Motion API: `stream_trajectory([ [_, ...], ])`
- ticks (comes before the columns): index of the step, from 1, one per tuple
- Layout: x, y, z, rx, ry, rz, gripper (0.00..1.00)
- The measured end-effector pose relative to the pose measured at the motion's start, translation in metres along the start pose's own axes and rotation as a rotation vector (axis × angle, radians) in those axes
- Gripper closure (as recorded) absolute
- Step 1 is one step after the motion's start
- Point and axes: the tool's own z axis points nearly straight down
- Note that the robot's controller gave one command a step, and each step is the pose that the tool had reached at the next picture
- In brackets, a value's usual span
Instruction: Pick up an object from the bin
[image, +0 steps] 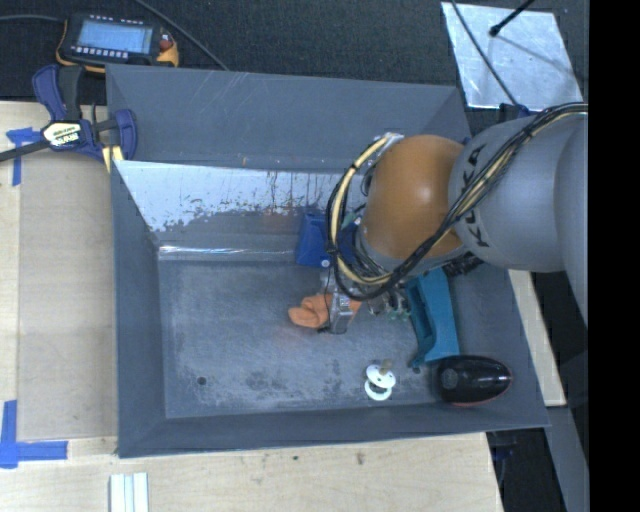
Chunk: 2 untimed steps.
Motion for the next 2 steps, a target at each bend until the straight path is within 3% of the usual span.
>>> stream_trajectory([
  [2,-0.001,0.000,-0.028,0.000,-0.004,0.000,1.00],
])
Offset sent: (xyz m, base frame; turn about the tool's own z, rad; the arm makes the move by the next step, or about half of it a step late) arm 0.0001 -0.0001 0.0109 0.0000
